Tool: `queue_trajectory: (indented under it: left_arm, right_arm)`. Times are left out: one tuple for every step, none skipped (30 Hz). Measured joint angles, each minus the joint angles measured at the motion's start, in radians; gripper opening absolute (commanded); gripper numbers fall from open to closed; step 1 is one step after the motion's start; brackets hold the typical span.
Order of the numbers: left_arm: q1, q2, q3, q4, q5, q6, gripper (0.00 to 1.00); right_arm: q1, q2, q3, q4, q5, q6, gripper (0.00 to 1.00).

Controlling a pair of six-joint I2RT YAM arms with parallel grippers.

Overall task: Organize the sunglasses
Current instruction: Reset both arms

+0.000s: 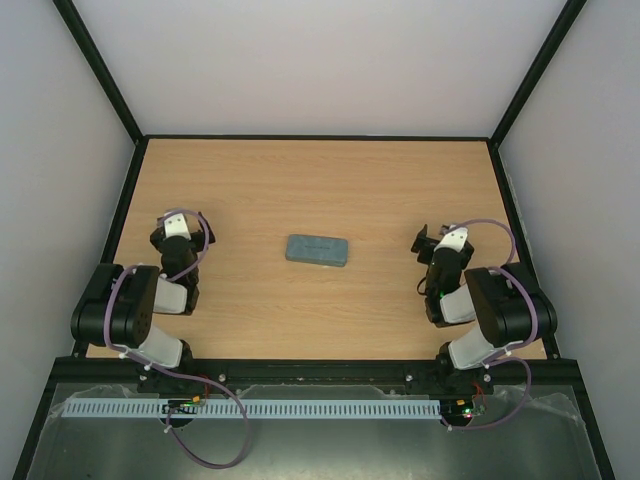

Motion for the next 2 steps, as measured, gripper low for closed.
queue_trajectory:
  left_arm:
    - [0.000, 0.000, 0.000, 0.000, 0.000, 0.001, 0.99]
    - [0.000, 0.000, 0.000, 0.000, 0.000, 0.002, 1.00]
  right_arm:
    - [0.000, 0.000, 0.002, -0.003, 0.000, 0.000, 0.99]
    - [0.000, 0.000, 0.005, -0.006, 0.000, 0.000, 0.99]
